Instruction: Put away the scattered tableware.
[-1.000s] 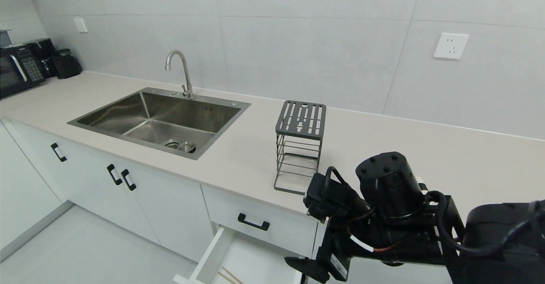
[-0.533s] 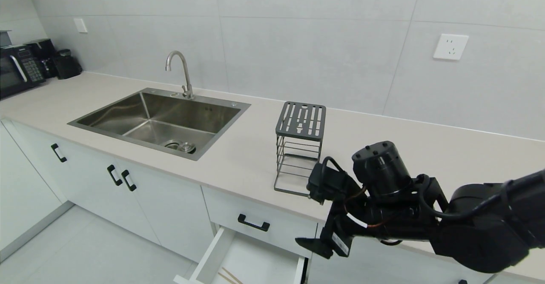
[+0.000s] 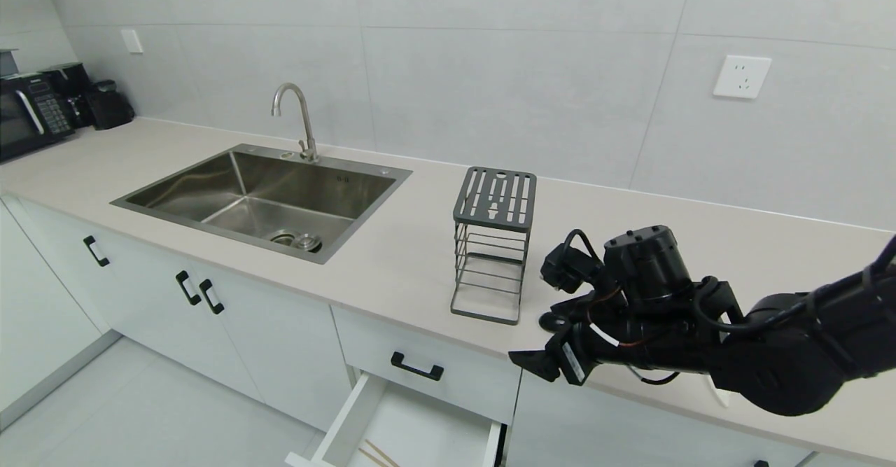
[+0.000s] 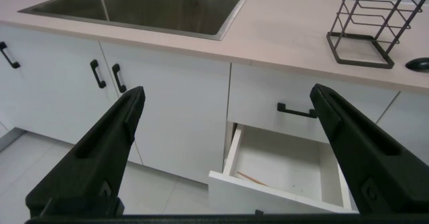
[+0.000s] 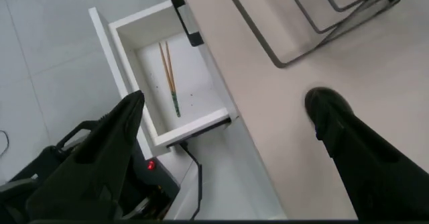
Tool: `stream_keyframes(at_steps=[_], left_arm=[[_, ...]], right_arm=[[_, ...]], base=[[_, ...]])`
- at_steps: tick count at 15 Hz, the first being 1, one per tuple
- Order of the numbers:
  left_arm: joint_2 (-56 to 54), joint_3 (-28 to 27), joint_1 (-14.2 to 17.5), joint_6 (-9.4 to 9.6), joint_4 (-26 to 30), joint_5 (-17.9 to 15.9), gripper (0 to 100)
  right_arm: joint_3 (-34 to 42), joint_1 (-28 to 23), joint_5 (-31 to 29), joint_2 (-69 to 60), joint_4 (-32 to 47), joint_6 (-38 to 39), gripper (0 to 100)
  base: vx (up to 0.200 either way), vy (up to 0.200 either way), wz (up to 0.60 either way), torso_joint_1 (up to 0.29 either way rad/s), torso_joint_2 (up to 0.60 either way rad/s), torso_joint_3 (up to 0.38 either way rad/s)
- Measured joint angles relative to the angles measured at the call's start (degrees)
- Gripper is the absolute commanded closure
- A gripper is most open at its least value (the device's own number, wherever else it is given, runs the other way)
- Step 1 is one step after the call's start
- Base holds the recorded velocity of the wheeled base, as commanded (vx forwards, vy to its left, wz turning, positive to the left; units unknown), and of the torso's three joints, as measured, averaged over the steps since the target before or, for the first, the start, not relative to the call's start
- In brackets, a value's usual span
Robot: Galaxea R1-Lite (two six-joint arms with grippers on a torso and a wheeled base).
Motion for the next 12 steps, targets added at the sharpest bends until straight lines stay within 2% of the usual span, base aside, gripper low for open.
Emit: stream_keyframes(at_steps=[5,9,12], left_arm=[[0.0,0.0,0.0,-0.02,0.0,0.0,0],[0.0,0.0,0.0,-0.02,0.0,0.0,0],[0.0,0.0,0.0,0.00,0.0,0.0,0]], right_arm=[[3.6,-4.5,-1.8,0.0,-3.1,0.0,0],[3.4,-9.3,-2.6,0.9,-3.7,-0.4,0],[3.7,-13.8,-2.4,1.8,-3.7,-3.3,0]], base=[[0.000,0.000,0.00,0.000,0.00,0.000],[0.000,0.000,0.00,0.000,0.00,0.000],[0.000,0.000,0.00,0.000,0.00,0.000]])
